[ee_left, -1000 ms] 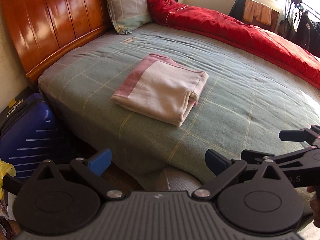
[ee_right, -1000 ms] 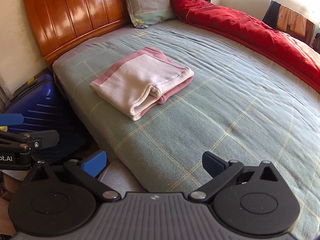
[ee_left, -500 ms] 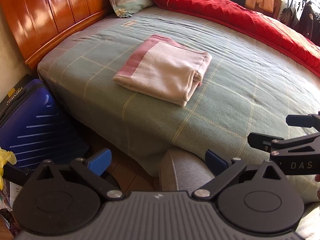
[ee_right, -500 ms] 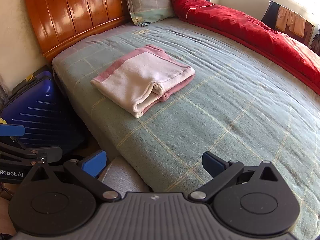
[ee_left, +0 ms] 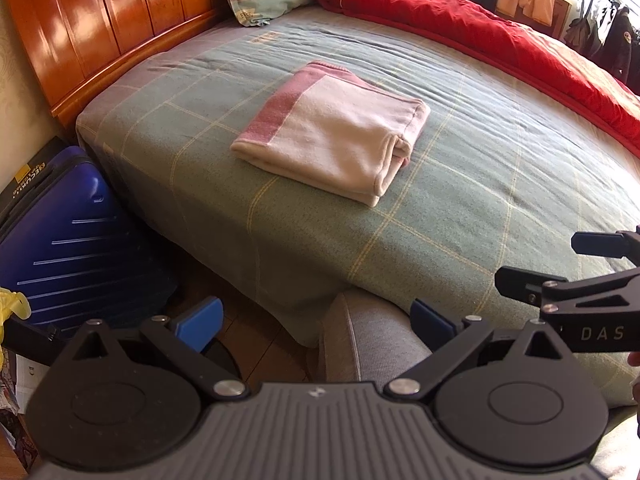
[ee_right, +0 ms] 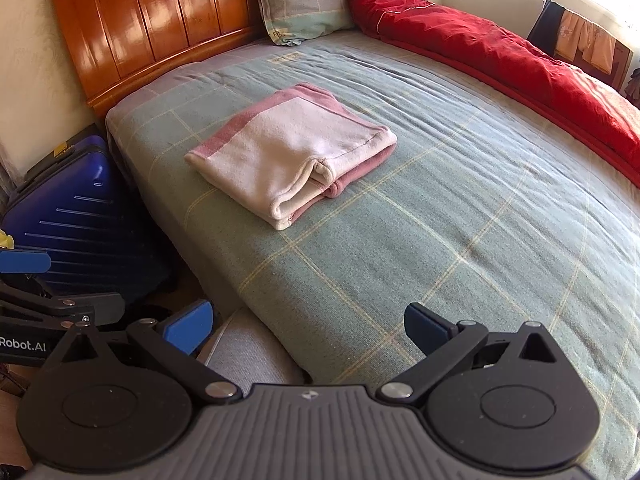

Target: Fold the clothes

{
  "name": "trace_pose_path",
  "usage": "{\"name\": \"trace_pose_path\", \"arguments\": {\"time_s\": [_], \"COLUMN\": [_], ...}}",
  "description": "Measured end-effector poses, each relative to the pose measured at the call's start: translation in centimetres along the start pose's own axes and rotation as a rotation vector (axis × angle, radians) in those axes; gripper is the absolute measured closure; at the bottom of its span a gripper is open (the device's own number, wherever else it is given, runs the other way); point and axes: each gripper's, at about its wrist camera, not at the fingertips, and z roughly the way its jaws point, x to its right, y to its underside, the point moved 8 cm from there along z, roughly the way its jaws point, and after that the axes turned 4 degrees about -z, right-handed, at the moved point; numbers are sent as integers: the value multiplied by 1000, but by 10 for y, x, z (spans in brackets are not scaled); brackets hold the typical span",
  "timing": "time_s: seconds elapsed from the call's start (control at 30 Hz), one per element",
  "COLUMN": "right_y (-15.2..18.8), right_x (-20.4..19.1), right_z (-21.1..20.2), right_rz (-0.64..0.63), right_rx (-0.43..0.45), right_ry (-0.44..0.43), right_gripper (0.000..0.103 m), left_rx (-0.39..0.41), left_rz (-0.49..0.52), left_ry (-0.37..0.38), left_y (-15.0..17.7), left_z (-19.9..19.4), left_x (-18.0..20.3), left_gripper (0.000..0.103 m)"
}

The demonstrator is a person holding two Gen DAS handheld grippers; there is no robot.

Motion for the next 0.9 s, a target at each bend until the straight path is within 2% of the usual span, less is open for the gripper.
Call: {"name": "trace_pose_path", "arguments": {"time_s": [0.9], "right_y": [2], "right_x": [0], "right_z": [2], "right_rz": [11], "right_rx": [-13], "right_ry": [-1], "right_gripper": [0], "left_rx": [-3], "left_rz": [-4], "left_ry": [-6], "left_y": [2], "left_z": [1], "left_x": [0], "left_gripper": [3]}}
